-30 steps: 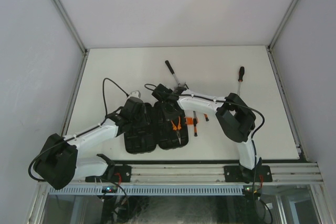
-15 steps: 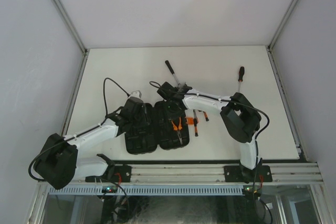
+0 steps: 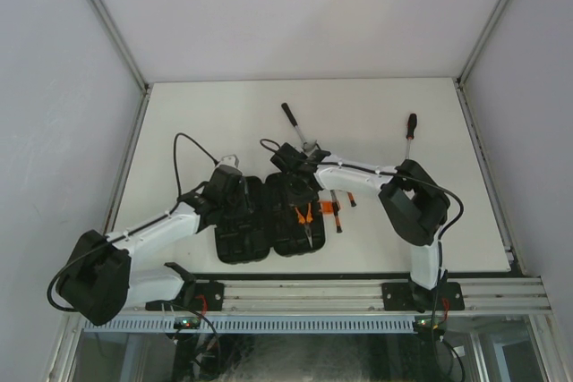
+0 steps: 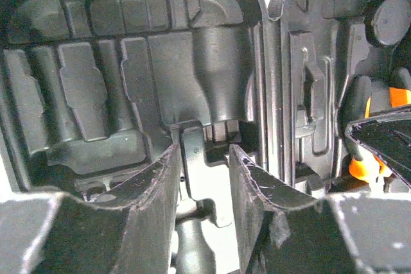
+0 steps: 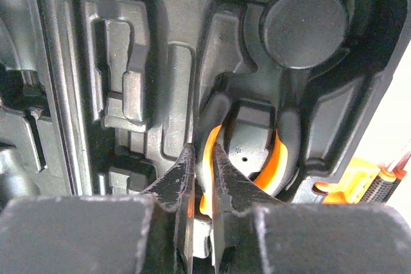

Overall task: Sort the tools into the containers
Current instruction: Place the pliers in the storage box.

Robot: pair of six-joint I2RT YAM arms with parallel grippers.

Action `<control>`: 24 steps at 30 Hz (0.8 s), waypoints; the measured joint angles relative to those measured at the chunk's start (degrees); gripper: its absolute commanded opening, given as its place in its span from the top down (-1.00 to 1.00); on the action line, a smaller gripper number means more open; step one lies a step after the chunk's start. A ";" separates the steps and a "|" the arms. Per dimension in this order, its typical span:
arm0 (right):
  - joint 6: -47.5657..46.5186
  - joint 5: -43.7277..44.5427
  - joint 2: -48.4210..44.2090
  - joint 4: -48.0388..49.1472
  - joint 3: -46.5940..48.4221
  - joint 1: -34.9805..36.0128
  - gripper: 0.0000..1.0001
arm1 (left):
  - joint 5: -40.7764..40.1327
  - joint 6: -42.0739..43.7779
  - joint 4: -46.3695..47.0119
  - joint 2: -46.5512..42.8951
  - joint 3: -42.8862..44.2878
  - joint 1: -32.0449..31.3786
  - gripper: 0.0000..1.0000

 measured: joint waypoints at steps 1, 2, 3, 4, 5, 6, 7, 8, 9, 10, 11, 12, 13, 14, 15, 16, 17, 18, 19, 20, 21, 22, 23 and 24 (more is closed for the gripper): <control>0.44 0.22 -0.11 -0.09 -0.09 -0.02 0.68 | -0.11 0.04 -0.42 -0.09 0.00 0.11 0.13; 0.76 0.24 -0.24 -0.02 -0.28 -0.04 0.61 | -0.02 0.09 -0.50 -0.20 0.02 0.17 0.12; 0.98 0.35 -0.33 -0.02 -0.37 -0.02 0.53 | -0.07 0.31 -0.66 -0.39 0.04 0.17 0.11; 0.98 0.48 -0.44 -0.07 -0.61 -0.02 0.47 | -0.22 0.37 -1.20 -0.66 0.02 0.26 0.10; 1.11 0.52 -0.61 -0.13 -0.94 -0.02 0.42 | -0.33 0.44 -1.73 -0.96 0.04 0.26 0.09; 1.18 0.52 -0.81 -0.24 -1.22 -0.02 0.38 | -0.61 0.52 -2.54 -1.31 0.13 0.26 0.07; 1.07 0.52 -1.20 -0.37 -1.73 0.04 0.34 | -0.72 0.66 -3.26 -1.66 0.24 0.26 0.05; 1.03 0.59 -1.75 -0.66 -2.10 0.09 0.31 | -0.92 0.92 -3.96 -2.19 0.37 0.28 0.04; 0.96 0.57 -2.56 -0.87 -2.60 0.09 0.27 | -1.11 1.09 -4.76 -2.67 0.66 0.28 0.03; 0.92 0.55 -3.50 -1.22 -2.89 0.09 0.25 | -1.22 1.36 -5.57 -3.15 1.07 0.31 0.02; 0.90 0.57 -4.28 -1.40 -2.95 0.09 0.23 | -1.36 1.42 -6.32 -3.52 1.57 0.31 0.02; 0.83 0.57 -5.29 -1.49 -2.95 0.09 0.22 | -1.57 1.53 -7.21 -3.87 2.38 0.31 0.01; 0.76 0.63 -6.43 -1.49 -2.95 0.09 0.22 | -1.75 1.75 -7.87 -4.17 3.37 0.31 0.01; 0.76 0.79 -7.74 -1.55 -2.95 0.09 0.22 | -1.95 1.84 -8.33 -4.44 4.22 0.33 0.01; 0.76 0.90 -9.03 -1.60 -2.95 0.07 0.23 | -2.16 1.90 -8.81 -4.72 5.25 0.31 0.01; 0.76 1.11 -10.29 -1.62 -2.97 -0.04 0.26 | -2.23 1.97 -9.14 -5.01 6.19 0.33 0.01; 0.79 1.31 -11.26 -1.64 -2.99 -0.11 0.30 | -2.34 2.03 -9.49 -5.20 7.17 0.33 0.01; 0.83 1.60 -12.37 -1.53 -3.30 -0.24 0.34 | -2.38 2.14 -9.66 -5.31 7.89 0.33 0.01; 0.96 1.95 -13.35 -1.55 -3.76 -0.42 0.40 | -2.38 2.34 -9.90 -5.35 8.76 0.33 0.01; 1.03 2.27 -14.08 -1.55 -4.42 -0.68 0.44 | -2.34 2.40 -10.05 -5.35 9.44 0.31 0.01; 1.22 2.56 -14.78 -1.55 -5.35 -1.07 0.46 | -2.27 2.40 -10.16 -5.33 9.94 0.31 0.02; 1.42 2.84 -15.21 -1.73 -6.32 -1.51 0.49 | -2.08 2.38 -10.21 -5.27 10.43 0.28 0.02; 1.53 3.06 -15.47 -1.70 -7.23 -1.97 0.51 | -1.86 2.36 -10.23 -4.96 11.13 0.07 0.02; 1.66 3.21 -15.56 -1.68 -8.35 -2.56 0.53 | -1.64 2.34 -10.23 -4.55 11.67 -0.11 0.02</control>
